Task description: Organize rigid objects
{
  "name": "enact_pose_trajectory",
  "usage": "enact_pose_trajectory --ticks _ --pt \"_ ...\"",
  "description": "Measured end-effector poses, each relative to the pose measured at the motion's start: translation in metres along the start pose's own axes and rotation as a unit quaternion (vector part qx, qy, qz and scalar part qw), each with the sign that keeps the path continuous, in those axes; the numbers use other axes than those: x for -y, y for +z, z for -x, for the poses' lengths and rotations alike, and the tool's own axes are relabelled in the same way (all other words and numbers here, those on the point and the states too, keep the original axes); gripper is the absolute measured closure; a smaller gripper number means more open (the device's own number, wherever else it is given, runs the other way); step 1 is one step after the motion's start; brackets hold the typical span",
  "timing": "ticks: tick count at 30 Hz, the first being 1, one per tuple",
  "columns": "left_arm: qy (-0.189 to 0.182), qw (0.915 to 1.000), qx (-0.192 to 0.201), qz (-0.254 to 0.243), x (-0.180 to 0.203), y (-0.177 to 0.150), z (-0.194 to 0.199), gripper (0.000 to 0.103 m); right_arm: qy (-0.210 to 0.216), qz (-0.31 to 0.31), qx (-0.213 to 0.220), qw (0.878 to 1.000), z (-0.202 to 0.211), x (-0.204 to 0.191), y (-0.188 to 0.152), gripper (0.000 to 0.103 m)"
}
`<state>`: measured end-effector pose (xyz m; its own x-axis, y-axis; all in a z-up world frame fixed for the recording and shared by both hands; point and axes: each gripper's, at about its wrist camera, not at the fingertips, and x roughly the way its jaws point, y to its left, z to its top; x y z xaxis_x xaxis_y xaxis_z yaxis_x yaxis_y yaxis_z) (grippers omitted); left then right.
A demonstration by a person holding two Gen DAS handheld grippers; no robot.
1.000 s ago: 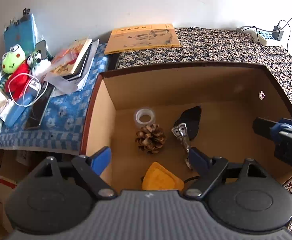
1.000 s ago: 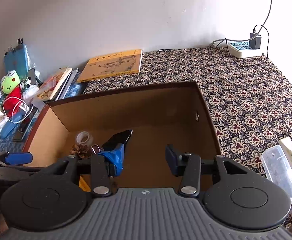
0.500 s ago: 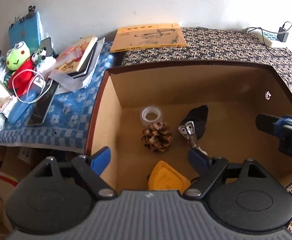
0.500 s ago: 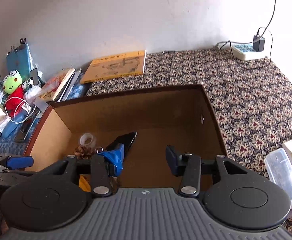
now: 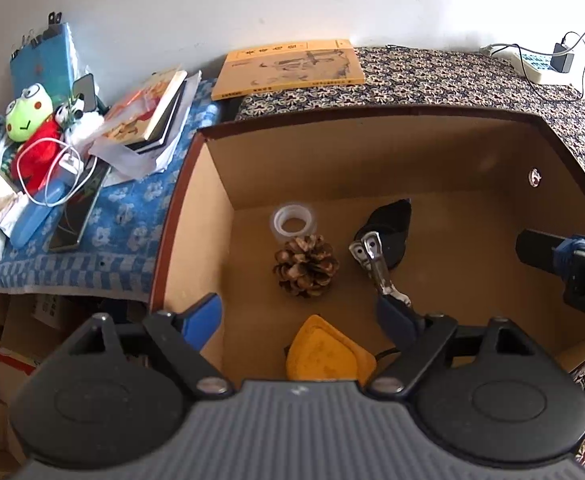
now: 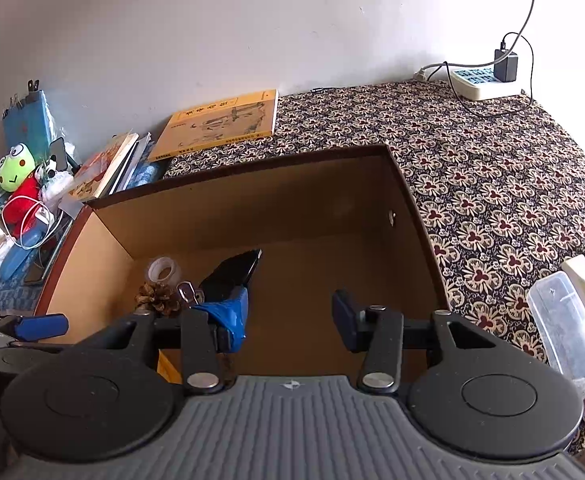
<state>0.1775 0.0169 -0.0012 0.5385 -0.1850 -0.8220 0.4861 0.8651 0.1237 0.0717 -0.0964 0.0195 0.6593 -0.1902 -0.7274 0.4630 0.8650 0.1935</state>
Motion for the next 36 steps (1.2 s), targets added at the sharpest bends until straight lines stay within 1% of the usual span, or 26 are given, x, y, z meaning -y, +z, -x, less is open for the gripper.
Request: enact_pose_trajectory --ticks 7,9,14,22,30,36 --pt "0.008 0.9999 0.006 0.01 -0.003 0.007 0.004 0.016 0.01 0.015 0.011 1.0 0.001 -0.004 0.01 0.072" --pt "0.006 0.9999 0.01 0.009 -0.003 0.009 0.004 0.016 0.007 0.017 0.016 1.0 0.001 -0.004 0.01 0.072" --pt "0.011 0.9999 0.006 0.005 0.0 0.011 0.001 0.016 0.008 0.004 0.003 1.0 -0.004 0.002 0.007 0.072" --pt "0.012 0.9999 0.006 0.0 0.001 0.009 0.001 0.016 0.01 -0.001 0.002 1.0 -0.004 0.003 0.003 0.072" --pt "0.011 0.9999 0.005 0.01 -0.004 0.009 0.0 0.016 0.012 0.021 0.01 1.0 -0.005 -0.004 0.01 0.071" --pt "0.009 0.9999 0.007 0.006 -0.001 0.013 -0.003 0.016 -0.001 0.046 0.022 0.999 -0.015 -0.006 0.019 0.071"
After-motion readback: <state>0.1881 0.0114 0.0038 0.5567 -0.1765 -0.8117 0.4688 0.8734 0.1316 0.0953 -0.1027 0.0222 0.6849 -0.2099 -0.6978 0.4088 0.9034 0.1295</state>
